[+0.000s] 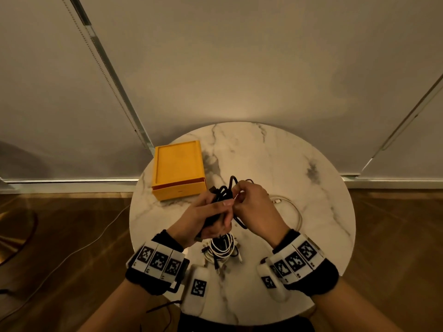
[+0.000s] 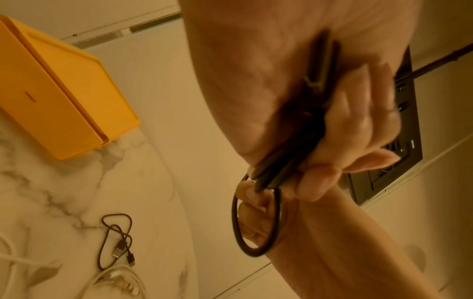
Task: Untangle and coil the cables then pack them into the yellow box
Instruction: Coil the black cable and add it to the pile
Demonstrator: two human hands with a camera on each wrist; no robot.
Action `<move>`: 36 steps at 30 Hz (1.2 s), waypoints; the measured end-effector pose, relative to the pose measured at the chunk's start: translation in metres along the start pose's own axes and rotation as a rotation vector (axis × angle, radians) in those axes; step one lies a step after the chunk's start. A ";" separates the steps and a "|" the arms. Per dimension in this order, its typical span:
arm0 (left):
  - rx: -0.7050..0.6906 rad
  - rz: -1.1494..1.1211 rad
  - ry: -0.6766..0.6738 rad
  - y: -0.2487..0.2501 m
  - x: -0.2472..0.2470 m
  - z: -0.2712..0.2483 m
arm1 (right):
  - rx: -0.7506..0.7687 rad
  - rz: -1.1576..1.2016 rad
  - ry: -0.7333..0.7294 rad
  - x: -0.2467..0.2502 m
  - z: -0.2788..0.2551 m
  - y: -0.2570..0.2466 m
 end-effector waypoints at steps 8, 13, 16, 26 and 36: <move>-0.152 -0.324 0.042 0.011 0.013 -0.006 | 0.041 0.476 -0.007 0.011 -0.003 0.010; -0.188 -0.441 0.016 0.007 0.013 -0.006 | -0.032 0.354 0.011 0.011 0.002 0.020; -0.221 -0.430 0.114 0.010 0.018 -0.006 | -0.146 0.483 -0.233 0.002 -0.007 0.020; -0.140 -0.397 0.129 0.004 0.020 -0.007 | -0.038 0.665 -0.393 0.014 -0.025 -0.012; -0.244 -0.746 -0.244 0.000 -0.007 0.000 | -0.046 0.648 -0.413 -0.010 -0.011 0.003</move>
Point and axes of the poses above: each hand's wrist, its own z-axis towards the middle knuckle, its own x-axis out of the back of the hand, y = z × x, the point moved 5 cm from there along z, towards the middle knuckle, and after that the axes turned 9 degrees about -y, right-handed, at the moved point
